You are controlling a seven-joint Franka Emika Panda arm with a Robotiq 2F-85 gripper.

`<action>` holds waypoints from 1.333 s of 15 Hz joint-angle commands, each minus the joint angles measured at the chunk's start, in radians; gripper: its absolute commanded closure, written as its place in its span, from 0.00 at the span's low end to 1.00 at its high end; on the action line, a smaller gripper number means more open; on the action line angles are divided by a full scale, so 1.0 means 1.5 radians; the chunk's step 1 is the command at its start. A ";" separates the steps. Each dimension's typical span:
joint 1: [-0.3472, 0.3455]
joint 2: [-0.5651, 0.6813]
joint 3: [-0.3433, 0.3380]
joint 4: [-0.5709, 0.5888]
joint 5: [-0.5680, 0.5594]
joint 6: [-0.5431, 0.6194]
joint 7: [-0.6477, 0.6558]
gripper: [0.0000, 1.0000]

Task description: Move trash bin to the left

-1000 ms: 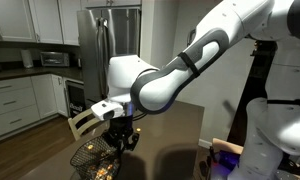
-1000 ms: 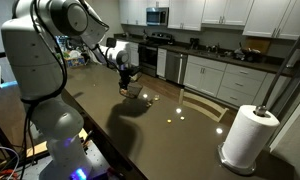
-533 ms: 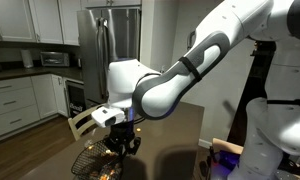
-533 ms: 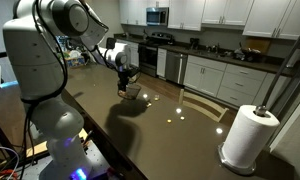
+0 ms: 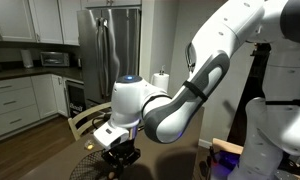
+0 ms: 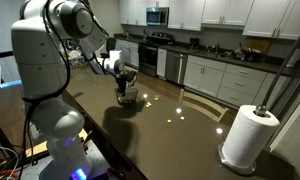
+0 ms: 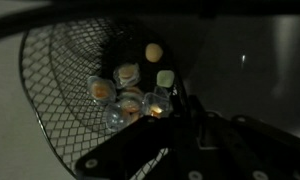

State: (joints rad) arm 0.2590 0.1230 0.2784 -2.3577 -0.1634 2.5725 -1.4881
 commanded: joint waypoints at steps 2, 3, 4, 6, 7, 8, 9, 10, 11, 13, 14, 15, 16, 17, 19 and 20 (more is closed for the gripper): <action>0.005 -0.002 -0.002 -0.010 -0.055 0.038 0.051 0.49; 0.008 -0.001 -0.004 -0.002 -0.075 0.025 0.077 0.42; 0.017 0.003 -0.010 0.016 -0.113 -0.002 0.129 0.36; 0.029 0.021 -0.016 0.065 -0.184 -0.076 0.227 0.23; 0.034 0.030 -0.015 0.089 -0.209 -0.118 0.265 0.16; 0.040 0.043 -0.013 0.114 -0.235 -0.160 0.304 0.10; 0.046 0.053 -0.009 0.139 -0.250 -0.201 0.332 0.03; 0.052 0.066 -0.007 0.163 -0.265 -0.236 0.357 0.01; 0.058 0.082 -0.006 0.188 -0.274 -0.265 0.382 0.00; 0.068 0.116 -0.006 0.237 -0.288 -0.315 0.422 0.00; 0.070 0.133 -0.007 0.266 -0.287 -0.340 0.436 0.00; 0.072 0.149 -0.008 0.290 -0.284 -0.361 0.448 0.00; 0.070 0.165 -0.009 0.321 -0.270 -0.384 0.455 0.00; 0.067 0.181 -0.012 0.351 -0.261 -0.407 0.463 0.00; 0.060 0.159 -0.004 0.315 -0.265 -0.382 0.451 0.00; 0.060 0.172 -0.008 0.340 -0.264 -0.394 0.455 0.00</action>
State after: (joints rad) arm 0.3559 0.3800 0.2572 -1.8506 -0.5564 1.9851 -0.8070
